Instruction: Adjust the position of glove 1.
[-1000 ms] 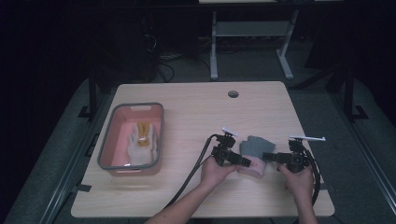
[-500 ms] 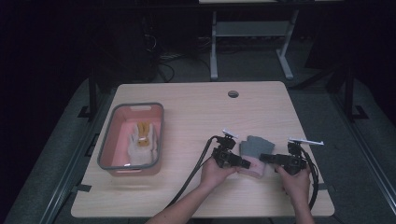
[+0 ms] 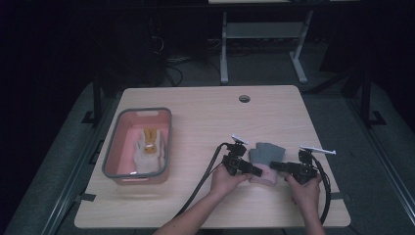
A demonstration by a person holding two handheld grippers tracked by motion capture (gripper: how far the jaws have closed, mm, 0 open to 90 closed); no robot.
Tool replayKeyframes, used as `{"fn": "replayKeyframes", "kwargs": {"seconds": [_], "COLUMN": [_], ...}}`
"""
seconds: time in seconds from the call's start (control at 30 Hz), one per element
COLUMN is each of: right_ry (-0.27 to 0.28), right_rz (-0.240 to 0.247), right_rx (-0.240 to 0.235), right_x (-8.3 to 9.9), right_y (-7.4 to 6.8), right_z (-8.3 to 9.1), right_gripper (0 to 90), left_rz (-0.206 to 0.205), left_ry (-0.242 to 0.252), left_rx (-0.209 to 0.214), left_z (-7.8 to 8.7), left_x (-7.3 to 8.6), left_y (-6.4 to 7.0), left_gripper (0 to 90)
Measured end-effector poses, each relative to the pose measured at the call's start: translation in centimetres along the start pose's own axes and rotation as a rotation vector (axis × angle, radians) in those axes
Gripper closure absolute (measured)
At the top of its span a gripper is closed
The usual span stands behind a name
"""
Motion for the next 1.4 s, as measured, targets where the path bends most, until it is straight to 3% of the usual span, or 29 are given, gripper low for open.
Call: {"fn": "replayKeyframes", "kwargs": {"seconds": [0.13,0.4,0.67,1.0,1.4], "right_ry": [-0.004,-0.032,-0.047,-0.046,-0.046], "right_rz": [-0.011,-0.047,-0.037,0.0,0.018], "right_rx": [-0.007,-0.051,-0.08,-0.106,-0.134], "right_x": [0.0,-0.1,-0.1,0.2,0.6], "right_y": [0.1,0.5,0.2,-1.2,-2.4], "right_z": [-0.1,-0.1,0.1,0.1,0.1], "right_gripper": [67.3,72.7,76.1,76.6,76.5], "left_rz": [0.007,0.026,0.008,-0.018,-0.025], "left_ry": [0.006,0.016,0.025,0.033,0.058], "left_rx": [0.001,0.044,0.042,0.038,0.074], "left_z": [0.0,0.1,0.5,1.7,3.4], "left_x": [0.1,0.1,0.1,0.3,0.8], "left_y": [0.0,-0.4,-0.3,-0.5,-0.9], "left_gripper": [52.8,58.1,60.0,61.9,61.8]}}
Point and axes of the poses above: each handheld gripper's, and its own axes: z roughly backward along the jaws, x roughly out of its underside, y roughly to its right, the point moved 2 cm from there along -z, roughly forward along the jaws, and after that the axes turned 11 degrees about y, right-handed, at the moved point
